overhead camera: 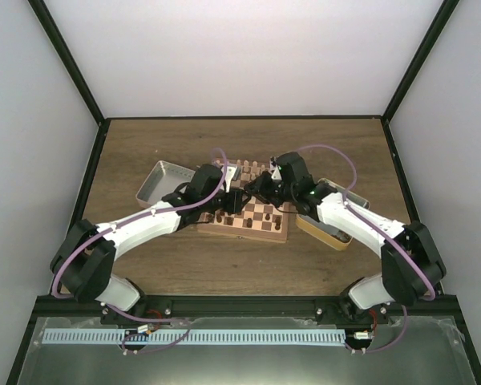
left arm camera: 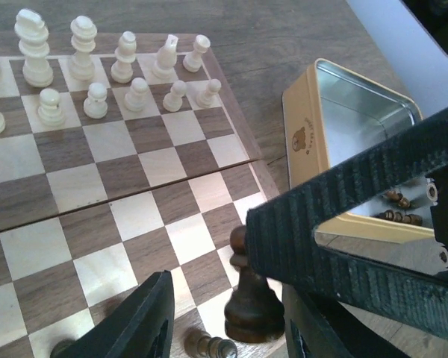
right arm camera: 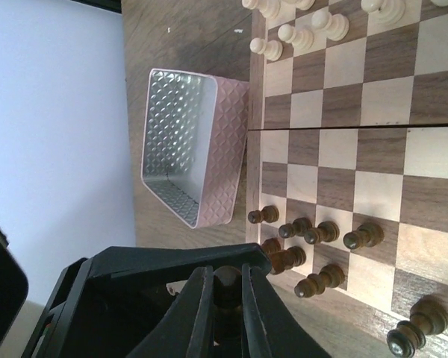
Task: Set up the chess pieces on the board
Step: Place the chess piece on the chessboard.
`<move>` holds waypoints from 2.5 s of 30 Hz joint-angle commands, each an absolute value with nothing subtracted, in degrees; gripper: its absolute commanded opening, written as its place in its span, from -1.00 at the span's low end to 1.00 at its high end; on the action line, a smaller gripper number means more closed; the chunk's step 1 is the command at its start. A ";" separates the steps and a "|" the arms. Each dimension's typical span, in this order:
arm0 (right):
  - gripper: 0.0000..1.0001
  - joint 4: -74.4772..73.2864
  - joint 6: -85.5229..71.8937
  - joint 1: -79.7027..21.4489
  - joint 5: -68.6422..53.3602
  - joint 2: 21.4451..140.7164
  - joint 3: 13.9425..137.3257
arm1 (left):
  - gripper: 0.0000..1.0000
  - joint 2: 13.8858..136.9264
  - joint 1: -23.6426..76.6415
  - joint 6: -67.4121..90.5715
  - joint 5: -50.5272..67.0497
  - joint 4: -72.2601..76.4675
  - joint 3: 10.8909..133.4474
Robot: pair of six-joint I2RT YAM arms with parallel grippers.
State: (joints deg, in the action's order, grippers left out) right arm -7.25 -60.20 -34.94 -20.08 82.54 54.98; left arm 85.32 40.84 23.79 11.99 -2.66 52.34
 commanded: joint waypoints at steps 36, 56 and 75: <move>-0.44 -29.62 -20.52 -30.32 -45.31 65.96 60.30 | -0.92 74.51 41.15 -12.79 43.99 3.28 50.41; -0.38 -28.36 -18.08 -30.32 -44.91 66.53 58.41 | -0.92 76.03 41.20 -15.03 38.99 1.45 51.36; -0.99 -29.15 -21.35 -30.84 -19.37 70.58 58.40 | 0.53 68.65 42.18 -0.08 7.84 -4.95 48.31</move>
